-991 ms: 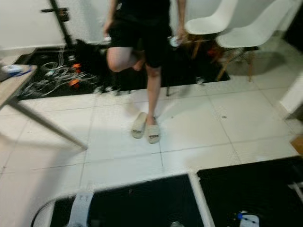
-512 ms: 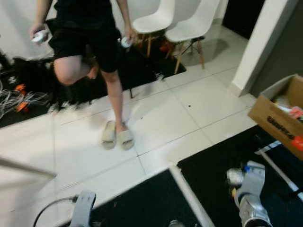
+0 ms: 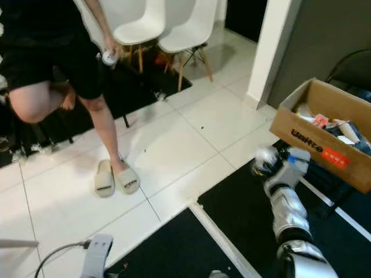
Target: Picking trash to rubbish bin
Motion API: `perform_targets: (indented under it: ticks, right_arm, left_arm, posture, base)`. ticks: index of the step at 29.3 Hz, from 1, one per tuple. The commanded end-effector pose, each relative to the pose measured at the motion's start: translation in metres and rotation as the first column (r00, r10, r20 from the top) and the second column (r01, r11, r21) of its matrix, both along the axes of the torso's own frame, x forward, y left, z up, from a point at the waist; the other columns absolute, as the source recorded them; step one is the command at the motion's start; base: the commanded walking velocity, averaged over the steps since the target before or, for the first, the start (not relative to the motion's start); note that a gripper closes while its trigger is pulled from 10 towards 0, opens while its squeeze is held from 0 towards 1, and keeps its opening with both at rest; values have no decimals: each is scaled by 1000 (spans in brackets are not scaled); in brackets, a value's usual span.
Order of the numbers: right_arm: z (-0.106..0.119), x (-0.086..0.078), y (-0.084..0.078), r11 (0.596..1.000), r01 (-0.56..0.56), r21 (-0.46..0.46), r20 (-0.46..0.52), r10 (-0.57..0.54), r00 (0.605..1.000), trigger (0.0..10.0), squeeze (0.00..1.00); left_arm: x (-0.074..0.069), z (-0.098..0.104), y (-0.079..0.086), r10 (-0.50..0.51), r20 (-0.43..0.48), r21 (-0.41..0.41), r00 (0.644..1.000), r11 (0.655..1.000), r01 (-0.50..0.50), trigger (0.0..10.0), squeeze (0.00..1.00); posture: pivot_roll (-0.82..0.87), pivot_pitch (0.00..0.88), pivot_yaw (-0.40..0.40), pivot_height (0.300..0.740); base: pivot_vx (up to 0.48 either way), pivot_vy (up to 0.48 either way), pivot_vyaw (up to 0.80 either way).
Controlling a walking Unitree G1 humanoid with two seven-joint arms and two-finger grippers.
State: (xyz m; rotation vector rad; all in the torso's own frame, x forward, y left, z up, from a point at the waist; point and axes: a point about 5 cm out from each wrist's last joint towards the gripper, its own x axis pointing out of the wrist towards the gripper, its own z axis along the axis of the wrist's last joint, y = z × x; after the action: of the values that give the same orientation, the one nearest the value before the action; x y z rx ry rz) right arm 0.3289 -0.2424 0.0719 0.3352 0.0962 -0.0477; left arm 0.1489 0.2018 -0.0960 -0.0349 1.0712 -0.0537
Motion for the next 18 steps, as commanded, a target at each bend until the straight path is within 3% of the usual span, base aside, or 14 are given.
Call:
perform_targets:
  ticks: [1,6,18]
  right_arm:
    - [0,-2,-4,1000,12,22,8,-13,1000,10000,0]
    - [11,5,-2,1000,3,27,49,-5,999,10000,0]
    - [8,5,-1,1000,3,28,32,-4,999,10000,0]
  left_arm:
    - [3,2,4,5,8,4,1000,1000,-5,10000,0]
    - [2,1,3,2,5,3,1000,1000,-2,10000,0]
    - [2,1,1,-1,4,-1,1000,1000,1,10000,0]
  posture:
    - [-25,105,68,740]
    - [-25,105,68,740]
    - [-16,104,67,740]
  base:
    - [0,0,-800]
    - [0,0,-800]
    - [0,0,-800]
